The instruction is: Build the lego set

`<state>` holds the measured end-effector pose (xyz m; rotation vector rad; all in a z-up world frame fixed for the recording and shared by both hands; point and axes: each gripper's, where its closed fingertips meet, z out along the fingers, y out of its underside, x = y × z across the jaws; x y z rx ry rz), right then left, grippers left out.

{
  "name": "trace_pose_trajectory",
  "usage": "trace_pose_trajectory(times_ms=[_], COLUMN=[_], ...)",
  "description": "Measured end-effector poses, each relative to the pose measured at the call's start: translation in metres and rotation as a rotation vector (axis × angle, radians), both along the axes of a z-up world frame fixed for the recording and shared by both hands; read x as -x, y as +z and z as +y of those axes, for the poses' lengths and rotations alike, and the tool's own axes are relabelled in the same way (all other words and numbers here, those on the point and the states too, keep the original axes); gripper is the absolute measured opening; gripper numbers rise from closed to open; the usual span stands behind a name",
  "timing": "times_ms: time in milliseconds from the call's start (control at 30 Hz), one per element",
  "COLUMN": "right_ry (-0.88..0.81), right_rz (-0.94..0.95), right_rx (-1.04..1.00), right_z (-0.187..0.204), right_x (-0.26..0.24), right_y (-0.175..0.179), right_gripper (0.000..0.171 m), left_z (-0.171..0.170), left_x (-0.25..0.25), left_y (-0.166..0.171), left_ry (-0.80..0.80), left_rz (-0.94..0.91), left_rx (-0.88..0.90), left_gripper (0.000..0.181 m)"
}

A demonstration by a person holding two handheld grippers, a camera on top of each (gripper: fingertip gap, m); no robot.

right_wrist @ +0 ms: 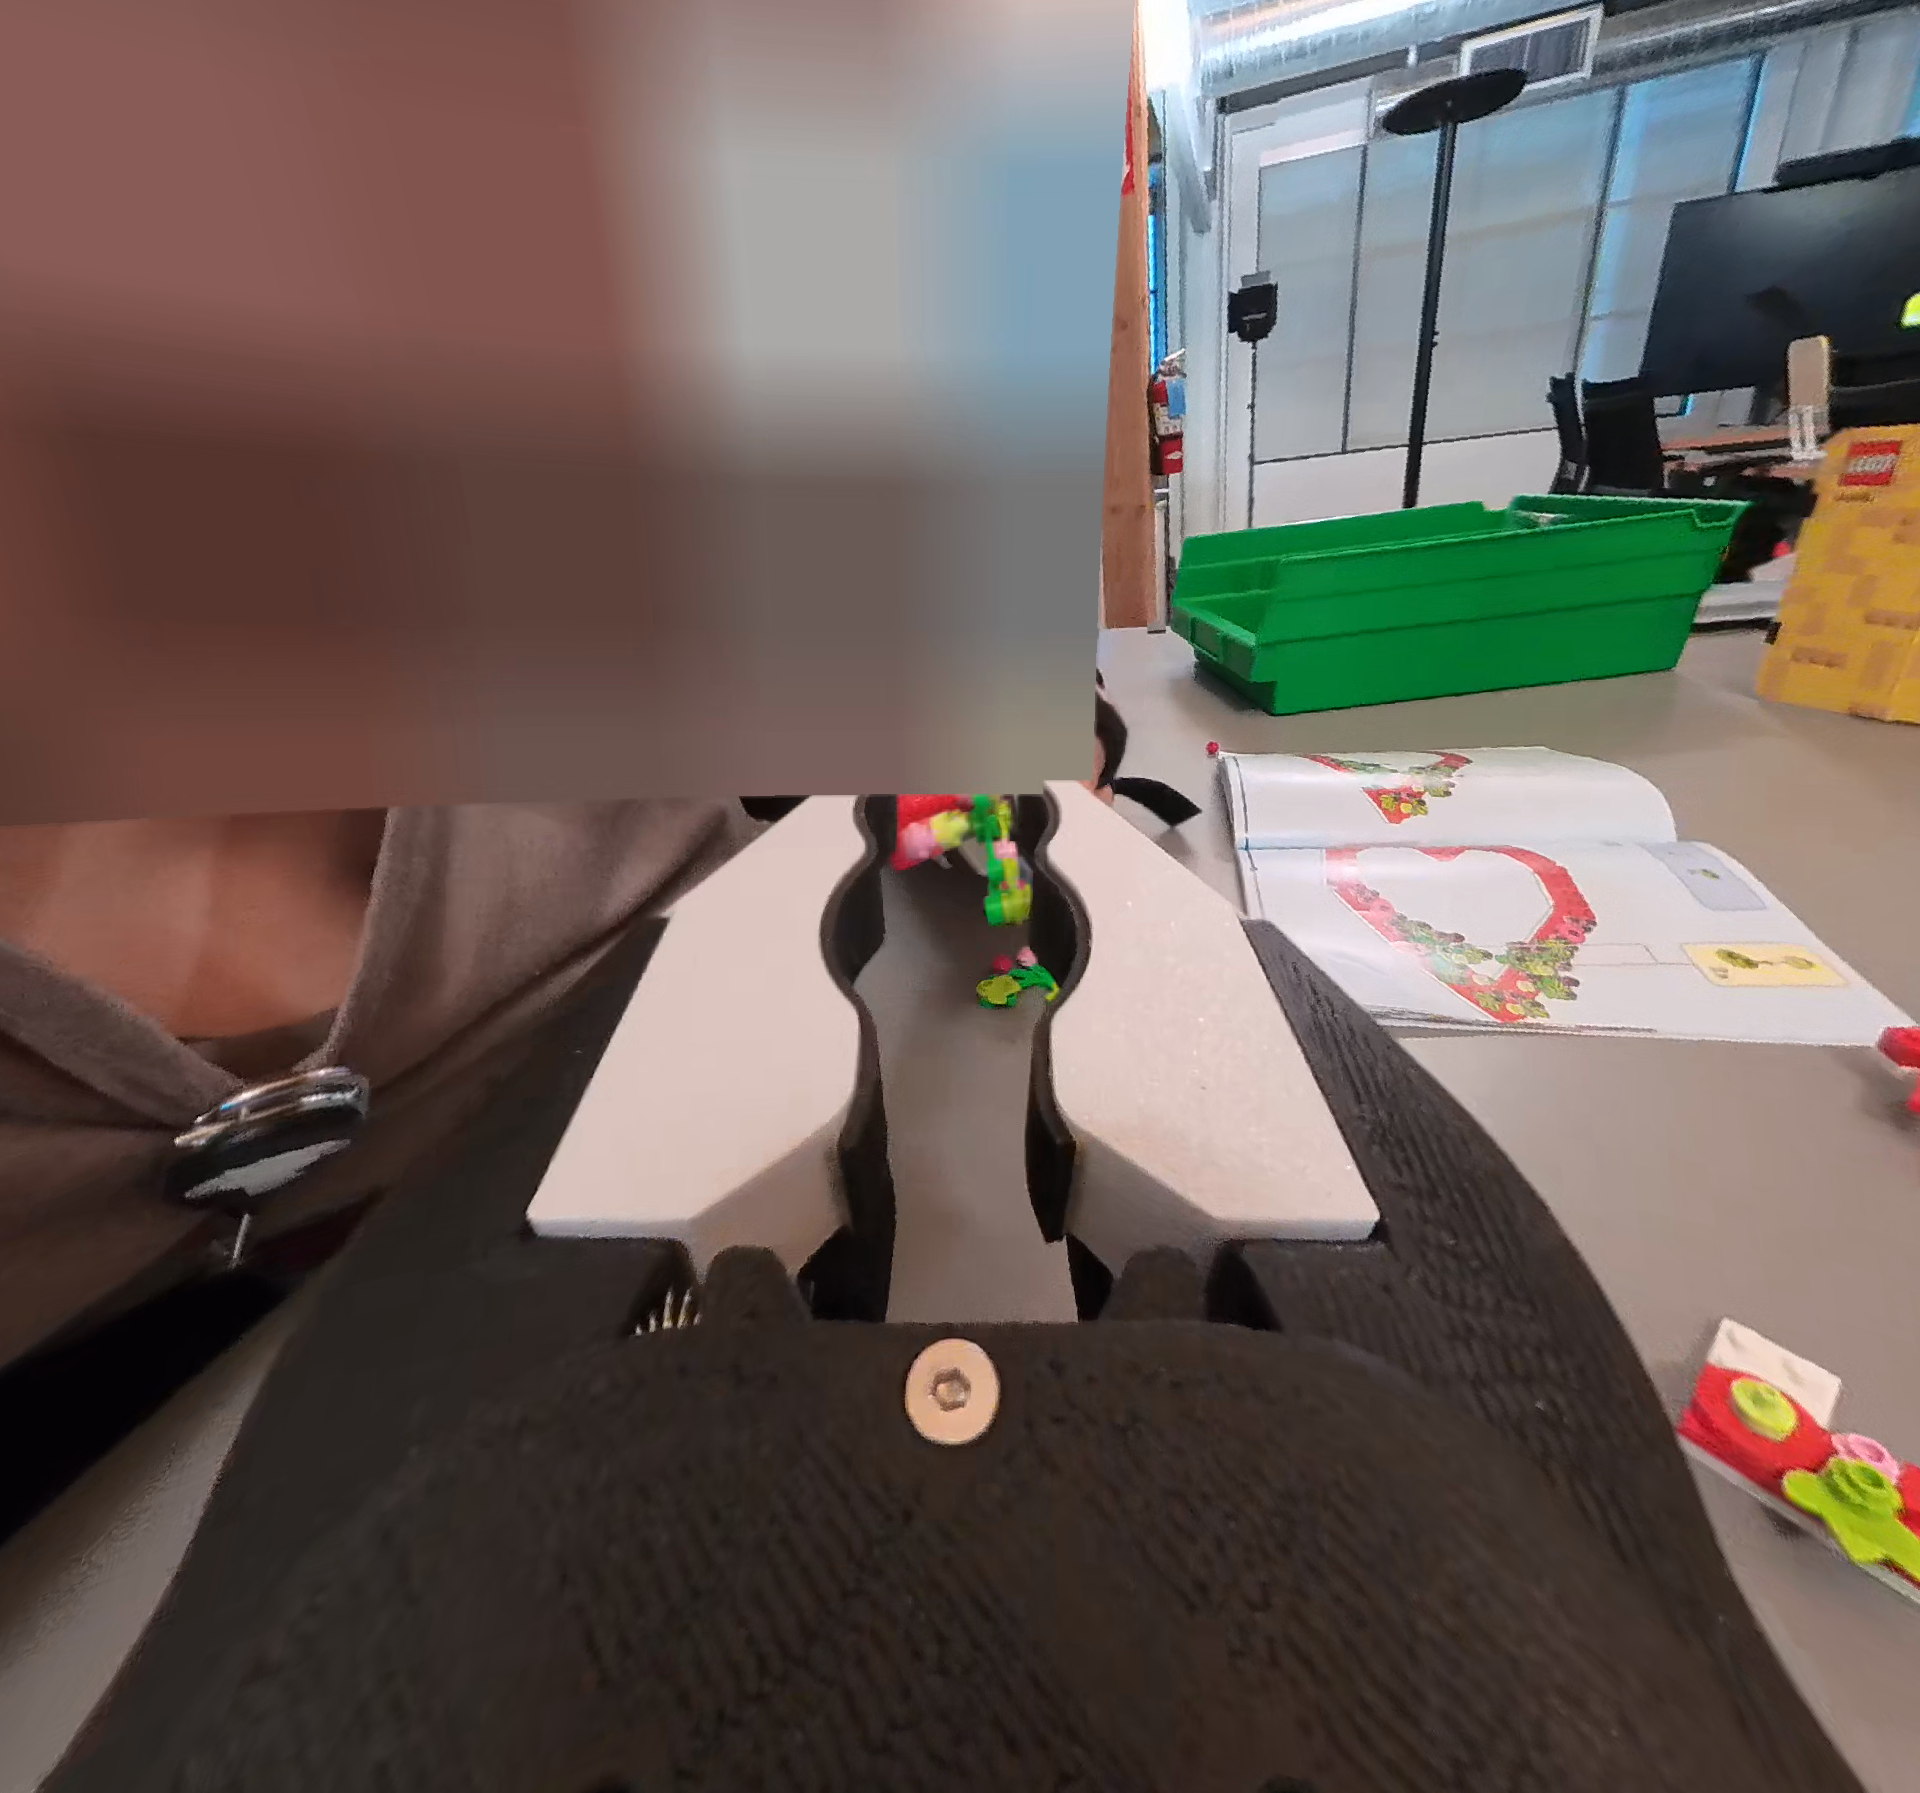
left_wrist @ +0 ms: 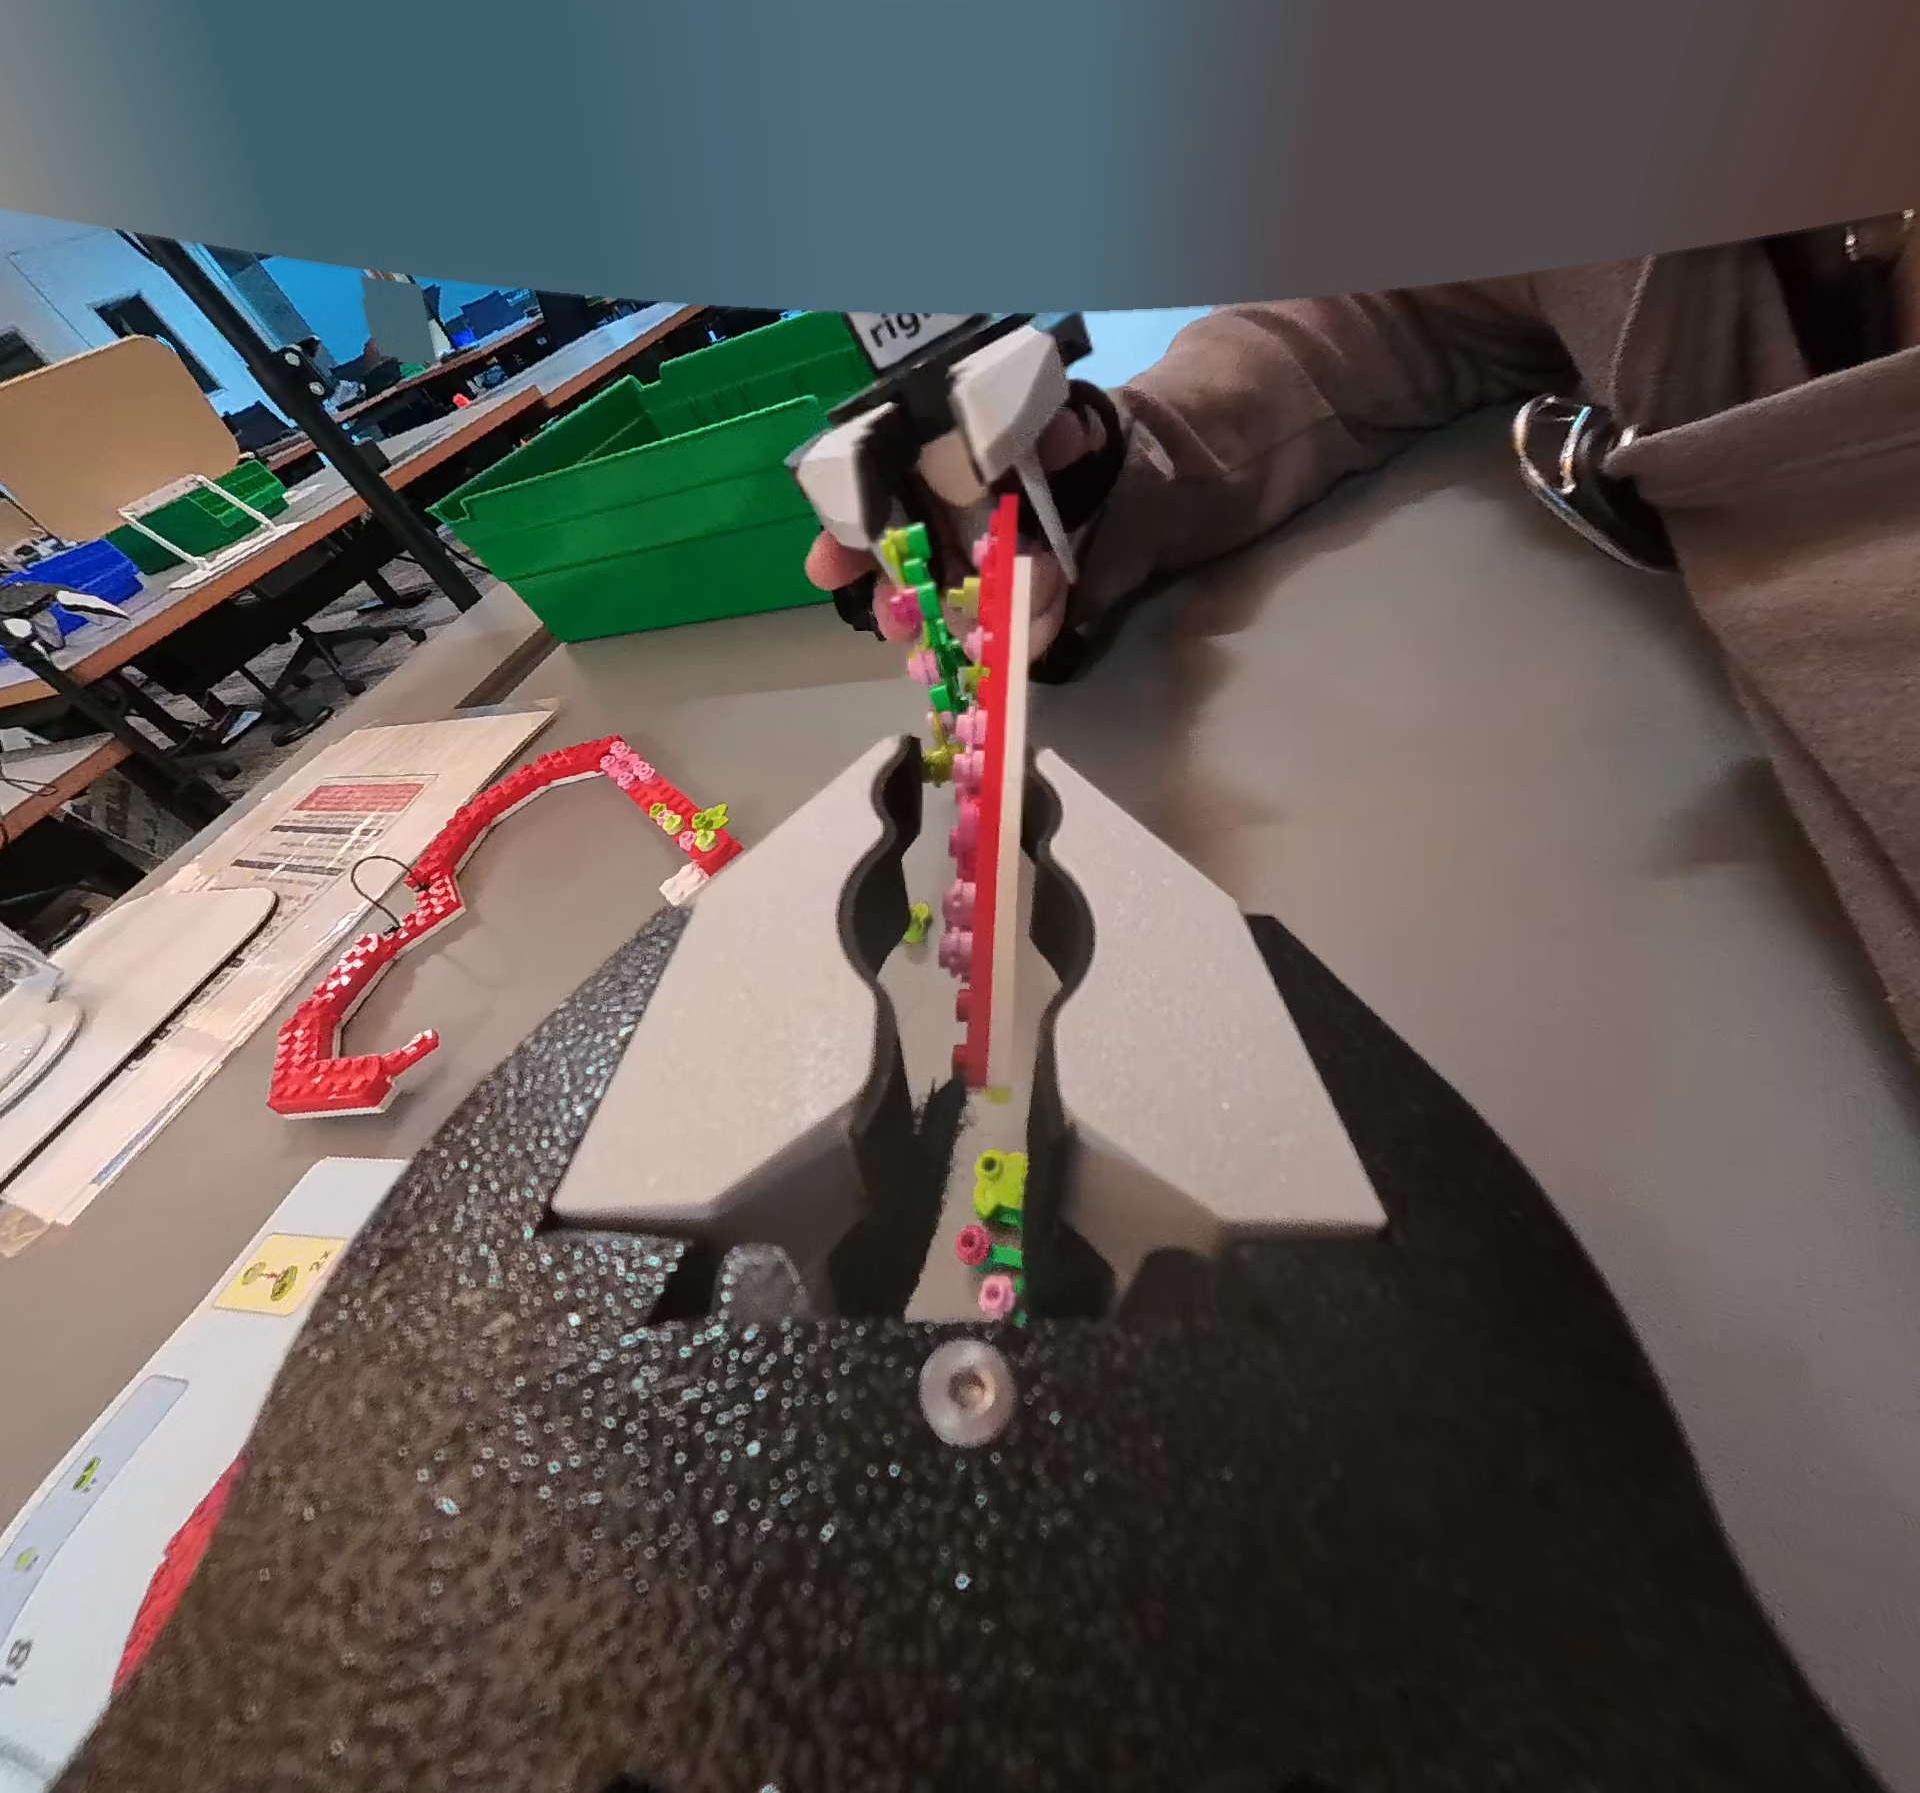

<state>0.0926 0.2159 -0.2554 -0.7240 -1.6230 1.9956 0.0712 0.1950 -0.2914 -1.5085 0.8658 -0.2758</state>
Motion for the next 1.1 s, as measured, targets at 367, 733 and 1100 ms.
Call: trace_pose_trajectory(times_ms=[367,733,1100], right_ry=[-0.016,-0.023,0.03], right_rz=[0.005,-0.04,-0.067], right_rx=[-0.153,-0.166,-0.133], right_z=[-0.01,-0.008,-0.009], right_x=[0.001,0.004,0.0], right_y=[-0.016,-0.02,-0.022], right_gripper=[0.006,0.005,0.005], left_z=[-0.003,0.002,0.001], left_x=[-0.009,-0.003,-0.005], left_y=[-0.009,-0.013,-0.014], left_ry=[-0.036,0.006,0.005], left_rz=[0.039,0.073,0.095], left_rx=[0.025,0.034,0.022], left_gripper=[0.016,0.015,0.015])
